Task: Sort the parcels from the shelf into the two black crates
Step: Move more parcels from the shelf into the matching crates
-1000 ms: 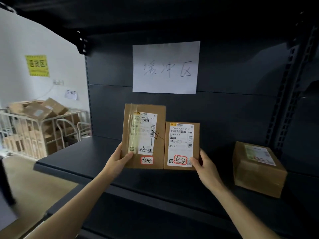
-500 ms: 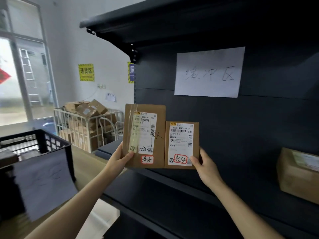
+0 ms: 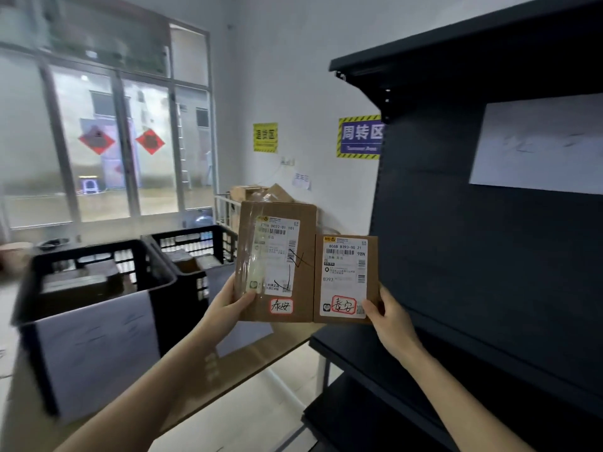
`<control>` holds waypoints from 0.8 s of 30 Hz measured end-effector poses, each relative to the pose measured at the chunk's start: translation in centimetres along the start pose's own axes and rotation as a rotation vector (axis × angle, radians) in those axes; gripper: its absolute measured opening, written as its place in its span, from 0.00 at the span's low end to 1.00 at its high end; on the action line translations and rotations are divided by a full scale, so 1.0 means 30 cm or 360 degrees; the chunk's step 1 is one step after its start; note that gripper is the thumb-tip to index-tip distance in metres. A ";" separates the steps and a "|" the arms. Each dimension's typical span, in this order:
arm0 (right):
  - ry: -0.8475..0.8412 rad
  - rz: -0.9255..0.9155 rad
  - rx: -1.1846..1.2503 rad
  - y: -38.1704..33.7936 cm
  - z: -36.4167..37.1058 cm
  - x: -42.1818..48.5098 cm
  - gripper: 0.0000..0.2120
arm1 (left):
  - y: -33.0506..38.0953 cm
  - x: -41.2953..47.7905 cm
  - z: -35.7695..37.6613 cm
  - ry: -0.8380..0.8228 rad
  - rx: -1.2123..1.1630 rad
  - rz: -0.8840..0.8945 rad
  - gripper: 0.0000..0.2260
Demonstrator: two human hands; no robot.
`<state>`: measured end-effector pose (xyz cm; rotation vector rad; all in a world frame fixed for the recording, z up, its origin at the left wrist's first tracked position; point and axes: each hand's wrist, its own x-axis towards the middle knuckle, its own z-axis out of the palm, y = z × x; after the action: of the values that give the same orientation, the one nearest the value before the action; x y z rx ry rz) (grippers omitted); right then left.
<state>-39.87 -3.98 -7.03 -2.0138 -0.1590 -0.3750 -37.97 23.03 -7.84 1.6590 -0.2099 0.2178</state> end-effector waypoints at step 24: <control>-0.0678 -0.0283 0.0356 -0.180 0.803 0.443 0.16 | -0.124 0.066 -0.717 0.0649 0.0164 -0.0207 0.23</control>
<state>-24.16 19.23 -8.08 -1.8379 -0.6213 -0.0296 -35.46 44.79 -8.80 1.6843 0.2200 0.4672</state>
